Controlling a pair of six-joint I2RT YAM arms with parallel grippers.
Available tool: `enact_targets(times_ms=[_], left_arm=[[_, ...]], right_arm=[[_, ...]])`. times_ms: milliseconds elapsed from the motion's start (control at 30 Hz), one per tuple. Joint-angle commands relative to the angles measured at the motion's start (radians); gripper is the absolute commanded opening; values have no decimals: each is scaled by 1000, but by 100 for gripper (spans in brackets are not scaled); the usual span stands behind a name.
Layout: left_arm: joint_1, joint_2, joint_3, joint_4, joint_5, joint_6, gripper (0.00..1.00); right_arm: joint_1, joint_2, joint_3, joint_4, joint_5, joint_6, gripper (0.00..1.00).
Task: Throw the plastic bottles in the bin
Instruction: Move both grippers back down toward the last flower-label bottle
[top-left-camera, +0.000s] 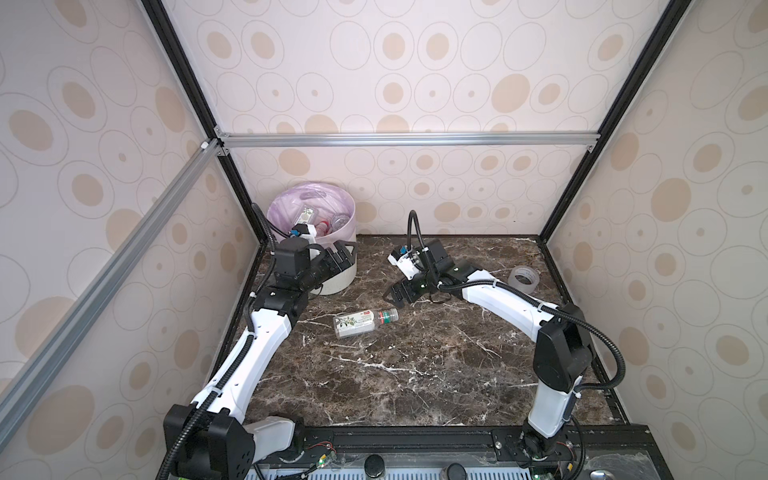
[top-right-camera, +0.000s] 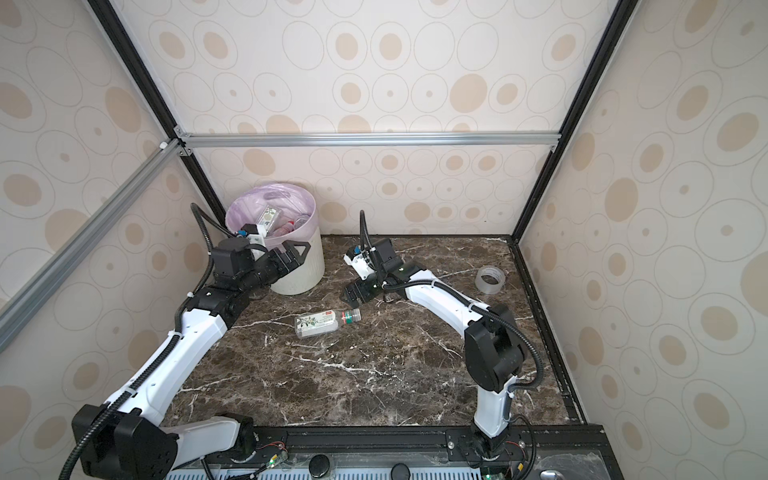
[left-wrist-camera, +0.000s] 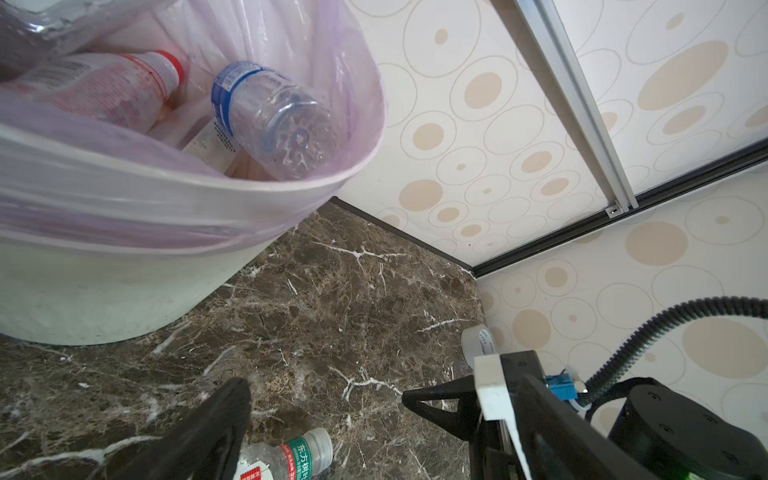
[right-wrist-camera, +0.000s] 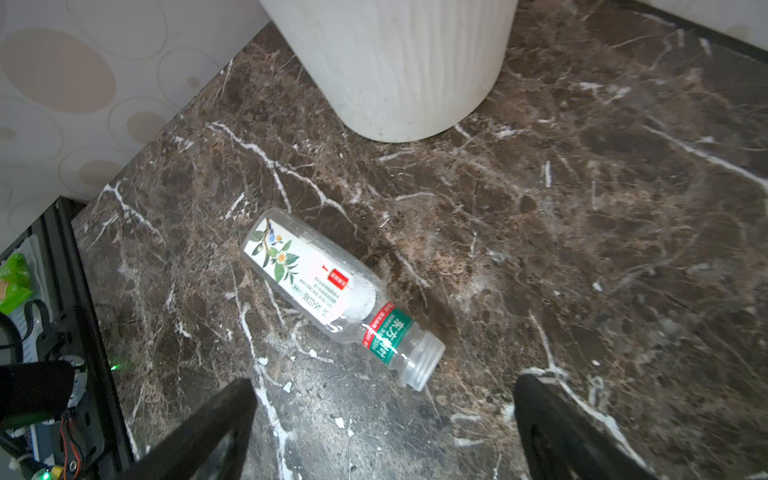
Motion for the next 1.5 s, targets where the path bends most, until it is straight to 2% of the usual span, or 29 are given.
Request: enact_targets(times_ms=[0,367,567,700,900,1033,1167,1333,1467], left_arm=[[-7,-58,-7,11,-3,-12,99],[-6,-168,-159,-5,4,-84,99],[-6,-190,-185,-21,3,-85,99],[-6,-189,-180,-29,0,-75,99],[-6,-183,-186,-20,5,-80,99],[-7,-186,-191,-21,0,-80,99],[-6,-199,-180,-50,-25,-63,99],[-6,-217,-174,-54,-55,-55,99],[-7,-205,-161,-53,-53,-50,99]], right_arm=[[45,41,-13,43,-30,-61,100],[120,168,14,71,-61,-146,100],[152,259,87,26,5,-202,100],[168,314,140,2,89,-223,100],[170,386,215,-37,184,-222,100],[171,404,226,-48,192,-220,100],[170,400,203,-47,184,-210,92],[170,364,139,-24,176,-188,72],[164,305,58,12,187,-162,67]])
